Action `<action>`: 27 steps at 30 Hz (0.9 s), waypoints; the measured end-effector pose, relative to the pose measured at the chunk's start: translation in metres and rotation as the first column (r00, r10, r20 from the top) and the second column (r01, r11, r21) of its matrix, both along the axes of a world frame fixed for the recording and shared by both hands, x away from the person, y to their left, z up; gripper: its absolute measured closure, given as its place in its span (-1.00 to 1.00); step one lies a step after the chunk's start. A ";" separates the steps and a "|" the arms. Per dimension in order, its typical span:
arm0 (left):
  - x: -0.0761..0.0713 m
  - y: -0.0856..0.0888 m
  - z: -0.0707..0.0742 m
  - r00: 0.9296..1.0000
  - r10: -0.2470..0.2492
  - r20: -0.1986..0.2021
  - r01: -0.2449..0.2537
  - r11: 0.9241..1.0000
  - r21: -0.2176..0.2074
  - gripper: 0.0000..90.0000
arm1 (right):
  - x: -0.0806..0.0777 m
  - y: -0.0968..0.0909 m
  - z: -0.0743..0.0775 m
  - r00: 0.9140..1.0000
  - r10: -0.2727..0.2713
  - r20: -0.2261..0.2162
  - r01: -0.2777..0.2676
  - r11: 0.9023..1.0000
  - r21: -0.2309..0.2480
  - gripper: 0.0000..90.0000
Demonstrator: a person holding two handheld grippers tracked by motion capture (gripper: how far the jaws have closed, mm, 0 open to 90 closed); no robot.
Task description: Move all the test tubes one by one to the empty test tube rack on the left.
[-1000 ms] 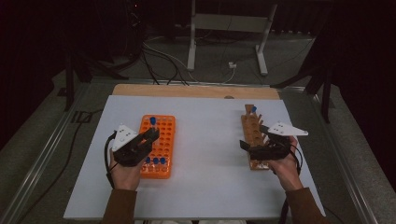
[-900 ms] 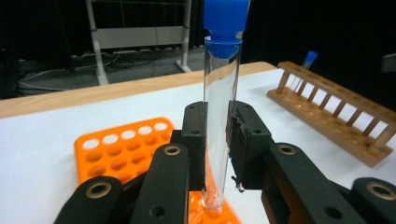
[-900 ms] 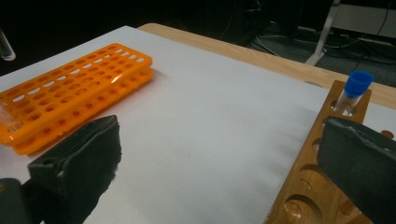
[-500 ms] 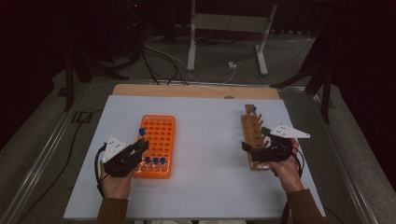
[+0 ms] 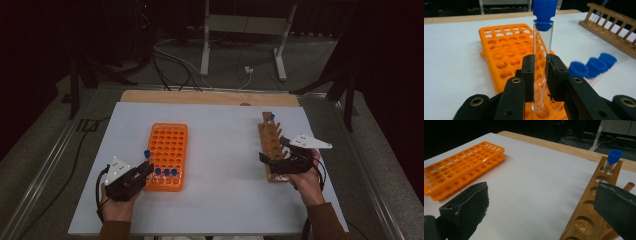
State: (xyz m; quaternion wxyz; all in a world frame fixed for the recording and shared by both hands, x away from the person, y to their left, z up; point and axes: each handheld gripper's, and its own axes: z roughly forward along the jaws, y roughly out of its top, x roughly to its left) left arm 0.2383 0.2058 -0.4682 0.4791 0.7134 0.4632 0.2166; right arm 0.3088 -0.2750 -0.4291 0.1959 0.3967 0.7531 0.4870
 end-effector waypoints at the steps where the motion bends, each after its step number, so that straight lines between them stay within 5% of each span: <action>1: -0.001 -0.001 -0.001 1.000 -0.006 -0.006 0.006 1.000 0.009 0.74 | 0.000 0.000 0.000 1.000 0.000 -0.001 0.000 1.000 0.002 -1.00; 12: -0.003 -0.006 -0.008 0.995 -0.038 -0.092 0.049 0.991 0.121 0.75 | 0.000 -0.001 0.000 1.000 0.004 0.001 -0.004 1.000 0.003 -1.00; 15: -0.004 -0.009 -0.010 0.993 -0.044 -0.110 0.062 0.984 0.168 0.75 | 0.000 -0.001 -0.001 1.000 0.007 -0.003 -0.007 1.000 0.001 -1.00; 27: -0.005 -0.011 -0.014 0.989 -0.061 -0.133 0.089 0.972 0.219 0.75 | 0.000 0.003 -0.003 1.000 0.015 -0.008 -0.015 1.000 -0.005 -1.00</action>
